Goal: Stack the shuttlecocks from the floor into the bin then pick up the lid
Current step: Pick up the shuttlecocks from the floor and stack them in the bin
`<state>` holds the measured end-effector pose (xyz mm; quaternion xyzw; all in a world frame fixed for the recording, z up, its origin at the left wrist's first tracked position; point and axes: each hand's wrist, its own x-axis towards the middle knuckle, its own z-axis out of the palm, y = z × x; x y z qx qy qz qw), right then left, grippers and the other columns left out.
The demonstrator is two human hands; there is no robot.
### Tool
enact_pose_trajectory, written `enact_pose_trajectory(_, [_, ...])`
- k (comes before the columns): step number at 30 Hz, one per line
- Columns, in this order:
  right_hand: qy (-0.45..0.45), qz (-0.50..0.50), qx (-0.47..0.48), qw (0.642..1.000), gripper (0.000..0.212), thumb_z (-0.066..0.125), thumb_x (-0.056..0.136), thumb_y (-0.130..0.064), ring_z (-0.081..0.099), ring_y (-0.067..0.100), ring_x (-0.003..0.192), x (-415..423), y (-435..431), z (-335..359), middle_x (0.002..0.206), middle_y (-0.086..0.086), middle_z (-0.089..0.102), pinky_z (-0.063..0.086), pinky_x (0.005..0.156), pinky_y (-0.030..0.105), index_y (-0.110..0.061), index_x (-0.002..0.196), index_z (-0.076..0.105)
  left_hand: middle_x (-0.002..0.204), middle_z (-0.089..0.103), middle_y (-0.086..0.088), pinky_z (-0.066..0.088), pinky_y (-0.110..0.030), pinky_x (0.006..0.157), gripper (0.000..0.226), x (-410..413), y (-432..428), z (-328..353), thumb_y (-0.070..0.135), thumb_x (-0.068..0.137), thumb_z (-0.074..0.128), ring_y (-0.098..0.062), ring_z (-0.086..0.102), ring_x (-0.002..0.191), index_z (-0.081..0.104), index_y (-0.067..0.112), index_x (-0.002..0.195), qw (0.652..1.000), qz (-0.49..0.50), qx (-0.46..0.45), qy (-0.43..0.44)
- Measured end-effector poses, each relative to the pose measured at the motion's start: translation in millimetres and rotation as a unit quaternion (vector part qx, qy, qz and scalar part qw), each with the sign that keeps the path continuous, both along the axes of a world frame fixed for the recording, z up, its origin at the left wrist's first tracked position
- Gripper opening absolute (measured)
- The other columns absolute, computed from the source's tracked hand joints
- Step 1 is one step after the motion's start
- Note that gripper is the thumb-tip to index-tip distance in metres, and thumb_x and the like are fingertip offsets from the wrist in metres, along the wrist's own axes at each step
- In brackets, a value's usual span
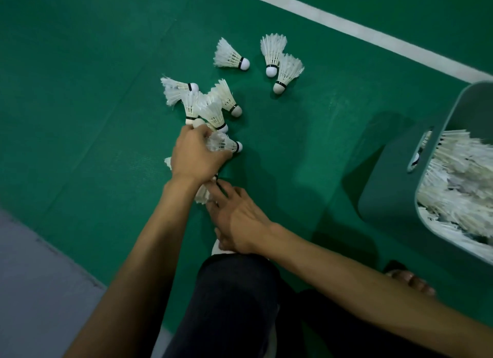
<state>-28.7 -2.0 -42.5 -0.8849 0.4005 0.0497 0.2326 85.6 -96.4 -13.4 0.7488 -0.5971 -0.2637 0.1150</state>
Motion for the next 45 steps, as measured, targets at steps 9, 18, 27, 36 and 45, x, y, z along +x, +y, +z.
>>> enact_pose_trajectory(9, [-0.102, -0.292, -0.055, 0.949, 0.051, 0.079, 0.078, -0.021, 0.050, 0.027, 0.109, -46, -4, 65, 0.122, 0.008, 0.047, 0.053, 0.085, 0.041, -0.006, 0.122, 0.056, 0.082, 0.061, -0.002, 0.048, -0.043, 0.070, 0.045, -47, 17, 42, 0.051, 0.070, 0.078, -0.026, 0.058, 0.079, 0.056, 0.013, 0.082, 0.980, 0.060, -0.147, 0.123])
enact_pose_trajectory(18, [-0.183, -0.500, -0.137, 0.835, 0.020, 0.078, 0.080, -0.036, 0.063, 0.016, 0.071, -191, -4, 161, 0.074, -0.006, 0.065, 0.046, 0.068, 0.028, -0.021, 0.071, 0.069, 0.075, 0.058, 0.003, 0.050, -0.043, 0.072, 0.040, -162, 24, 106, 0.038, 0.077, 0.079, -0.013, 0.053, 0.072, 0.058, 0.005, 0.083, 0.927, -0.010, -0.212, 0.310])
enact_pose_trajectory(27, [-0.231, -0.758, -0.108, 0.600, 0.046, 0.075, 0.086, -0.034, 0.048, 0.015, 0.055, -344, 38, 146, 0.053, -0.012, 0.048, 0.045, 0.071, 0.030, -0.022, 0.049, 0.050, 0.106, 0.064, 0.001, 0.058, -0.041, 0.078, 0.042, -266, 69, 109, 0.046, 0.075, 0.080, -0.017, 0.065, 0.097, 0.061, 0.017, 0.100, 0.914, -0.215, -0.199, 0.282])
enact_pose_trajectory(36, [-0.126, -0.779, -0.010, 0.614, 0.018, 0.069, 0.078, -0.010, 0.047, 0.019, 0.055, -367, 44, 110, 0.061, 0.024, 0.052, 0.042, 0.057, 0.028, 0.002, 0.065, 0.067, 0.103, 0.060, 0.000, 0.052, -0.041, 0.078, 0.046, -291, 76, 118, 0.051, 0.076, 0.075, -0.019, 0.059, 0.096, 0.061, 0.016, 0.102, 0.913, -0.231, -0.242, 0.234])
enact_pose_trajectory(45, [-0.149, -0.786, 0.026, 0.600, 0.020, 0.074, 0.079, -0.011, 0.054, 0.020, 0.047, -359, 38, 89, 0.052, 0.006, 0.056, 0.051, 0.061, 0.030, -0.004, 0.061, 0.069, 0.076, 0.062, 0.008, 0.052, -0.033, 0.058, 0.038, -292, 111, 118, 0.057, 0.067, 0.074, -0.013, 0.060, 0.067, 0.055, 0.026, 0.077, 0.910, -0.379, -0.044, 0.161])
